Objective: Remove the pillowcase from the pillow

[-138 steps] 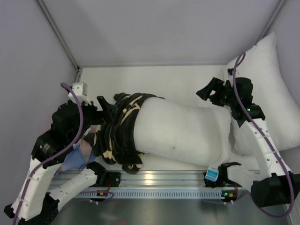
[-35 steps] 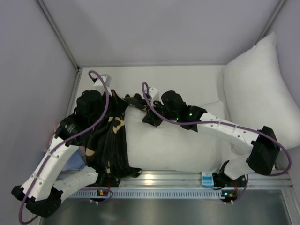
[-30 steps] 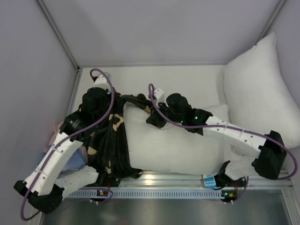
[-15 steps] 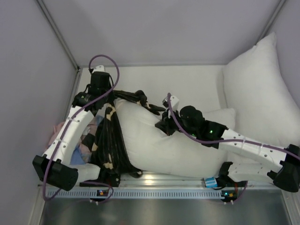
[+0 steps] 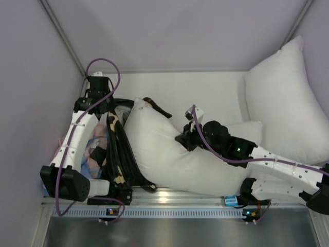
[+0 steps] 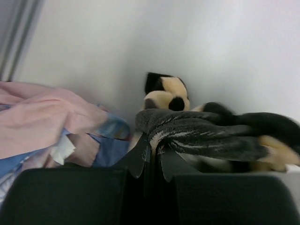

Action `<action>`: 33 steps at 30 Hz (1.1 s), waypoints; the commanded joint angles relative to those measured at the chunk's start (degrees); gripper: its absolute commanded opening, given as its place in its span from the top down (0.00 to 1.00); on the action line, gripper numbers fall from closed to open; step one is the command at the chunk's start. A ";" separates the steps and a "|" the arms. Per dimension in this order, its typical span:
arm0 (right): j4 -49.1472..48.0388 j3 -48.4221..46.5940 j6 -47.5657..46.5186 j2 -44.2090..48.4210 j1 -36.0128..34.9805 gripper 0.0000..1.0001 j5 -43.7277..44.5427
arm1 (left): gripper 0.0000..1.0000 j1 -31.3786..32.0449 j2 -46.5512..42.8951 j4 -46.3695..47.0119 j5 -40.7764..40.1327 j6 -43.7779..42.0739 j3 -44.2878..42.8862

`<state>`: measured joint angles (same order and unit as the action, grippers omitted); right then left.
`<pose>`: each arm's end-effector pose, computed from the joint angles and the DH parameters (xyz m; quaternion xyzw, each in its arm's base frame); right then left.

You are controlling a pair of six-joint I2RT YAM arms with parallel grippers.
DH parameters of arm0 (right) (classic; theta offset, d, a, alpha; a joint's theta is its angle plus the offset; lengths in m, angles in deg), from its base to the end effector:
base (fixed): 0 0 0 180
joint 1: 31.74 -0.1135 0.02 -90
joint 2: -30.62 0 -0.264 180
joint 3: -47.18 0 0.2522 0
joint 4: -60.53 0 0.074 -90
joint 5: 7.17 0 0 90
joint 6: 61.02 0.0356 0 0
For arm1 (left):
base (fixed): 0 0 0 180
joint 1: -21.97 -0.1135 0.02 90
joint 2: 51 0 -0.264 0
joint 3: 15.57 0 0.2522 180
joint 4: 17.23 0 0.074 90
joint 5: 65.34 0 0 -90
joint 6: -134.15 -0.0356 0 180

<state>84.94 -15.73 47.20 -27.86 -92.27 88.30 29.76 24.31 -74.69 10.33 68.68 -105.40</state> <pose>0.1192 0.2040 0.3206 -0.2697 0.7729 0.3333 0.4678 0.2753 -0.0288 0.3582 -0.1817 0.8928 -0.0004 0.4123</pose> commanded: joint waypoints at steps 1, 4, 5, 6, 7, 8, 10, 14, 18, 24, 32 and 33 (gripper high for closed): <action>12.37 -0.25 1.64 3.54 -1.78 1.00 2.25 | 1.00 -4.45 0.63 7.94 -7.29 -1.95 -1.53; 13.25 -0.60 2.17 4.42 -1.69 1.00 5.07 | 1.00 -5.59 0.89 7.32 -6.60 -1.60 -1.19; 13.42 -0.69 2.09 4.60 -1.61 1.00 5.42 | 1.00 -5.77 0.81 7.40 -5.98 -1.51 -0.92; 13.51 -1.12 2.17 4.51 -1.61 1.00 6.47 | 1.00 -5.77 0.54 7.40 -5.71 -1.25 -0.31; 13.60 -1.30 2.17 4.43 -1.61 1.00 7.09 | 1.00 -5.77 0.37 7.40 -5.54 -1.07 0.04; 13.78 -1.91 2.00 4.25 -1.61 1.00 8.31 | 1.00 -5.86 -0.24 7.49 -5.19 -0.89 0.31; 13.95 -2.71 2.00 3.46 -1.52 1.00 9.90 | 1.00 -5.86 -0.60 7.58 -4.92 -0.72 0.84; 13.87 -6.65 2.17 0.74 0.06 1.00 14.99 | 1.00 -5.86 -3.49 7.58 -3.17 -0.10 2.33; 13.17 -15.25 3.93 -5.31 7.25 1.00 15.62 | 1.00 -5.86 -7.26 7.67 -1.76 1.04 4.96; 12.90 -27.39 4.98 -15.68 22.81 1.00 18.69 | 1.00 -5.86 -10.62 7.67 -2.02 0.61 6.73; 13.16 -34.34 7.09 -21.15 36.97 1.00 22.64 | 1.00 -5.77 -7.82 7.67 -1.06 0.78 6.20; 14.03 -35.05 7.18 -22.63 37.50 1.00 23.17 | 1.00 -5.86 -7.20 7.75 0.16 1.13 5.50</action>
<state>99.78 -44.71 53.58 -50.53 -57.30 104.34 24.27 15.57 -70.89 8.82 69.30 -98.87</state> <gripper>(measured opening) 0.022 0.049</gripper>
